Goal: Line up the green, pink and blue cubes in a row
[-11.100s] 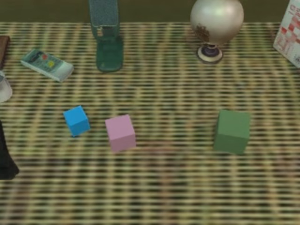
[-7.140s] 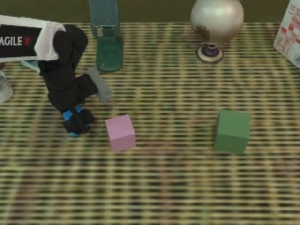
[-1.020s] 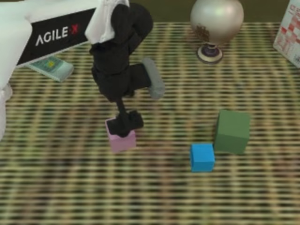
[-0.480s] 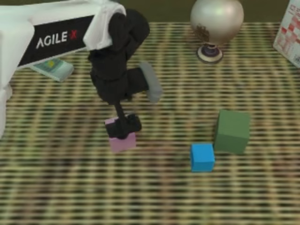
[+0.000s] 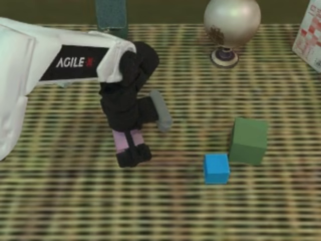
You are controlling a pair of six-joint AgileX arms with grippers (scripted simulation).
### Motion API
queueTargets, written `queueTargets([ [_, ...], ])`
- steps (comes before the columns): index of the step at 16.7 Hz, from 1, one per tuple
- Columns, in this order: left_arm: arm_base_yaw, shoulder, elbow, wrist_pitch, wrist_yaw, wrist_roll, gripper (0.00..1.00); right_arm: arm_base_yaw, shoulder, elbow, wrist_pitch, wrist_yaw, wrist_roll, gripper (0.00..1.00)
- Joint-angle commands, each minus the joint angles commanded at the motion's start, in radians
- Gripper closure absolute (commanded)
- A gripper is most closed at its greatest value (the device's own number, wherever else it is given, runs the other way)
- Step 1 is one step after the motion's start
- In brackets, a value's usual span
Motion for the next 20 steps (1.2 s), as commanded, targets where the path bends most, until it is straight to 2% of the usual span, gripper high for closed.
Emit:
queueTargets([
  [3, 0.0, 0.0, 0.0, 0.0, 0.0, 0.0, 0.0, 0.0, 0.0, 0.0, 0.0, 0.0, 0.0, 0.0],
  [16, 0.0, 0.0, 0.0, 0.0, 0.0, 0.0, 0.98, 0.0, 0.0, 0.0, 0.0, 0.0, 0.0, 0.0],
  [20, 0.0, 0.0, 0.0, 0.0, 0.0, 0.0, 1.0, 0.0, 0.0, 0.0, 0.0, 0.0, 0.0, 0.0],
])
